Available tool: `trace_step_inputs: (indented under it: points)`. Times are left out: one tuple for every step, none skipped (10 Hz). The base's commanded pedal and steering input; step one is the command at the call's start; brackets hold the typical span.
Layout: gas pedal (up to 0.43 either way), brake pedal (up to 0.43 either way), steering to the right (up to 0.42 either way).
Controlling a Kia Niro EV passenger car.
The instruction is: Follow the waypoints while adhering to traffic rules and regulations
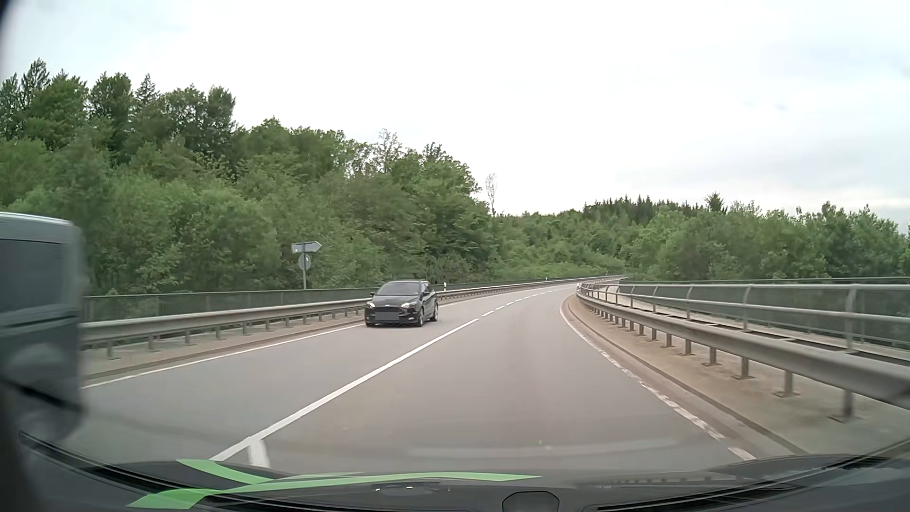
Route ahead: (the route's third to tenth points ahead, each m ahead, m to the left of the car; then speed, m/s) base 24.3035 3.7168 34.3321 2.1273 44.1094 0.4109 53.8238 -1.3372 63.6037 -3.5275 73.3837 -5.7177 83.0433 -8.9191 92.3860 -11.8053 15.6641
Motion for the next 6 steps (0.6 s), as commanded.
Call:
trace_step_inputs:
  points:
    - [0.02,0.0,0.017]
    - [0.02,0.0,0.017]
    - [0.02,0.0,0.018]
    - [0.02,0.0,0.018]
    - [0.02,0.0,0.018]
    - [0.02,0.0,0.017]
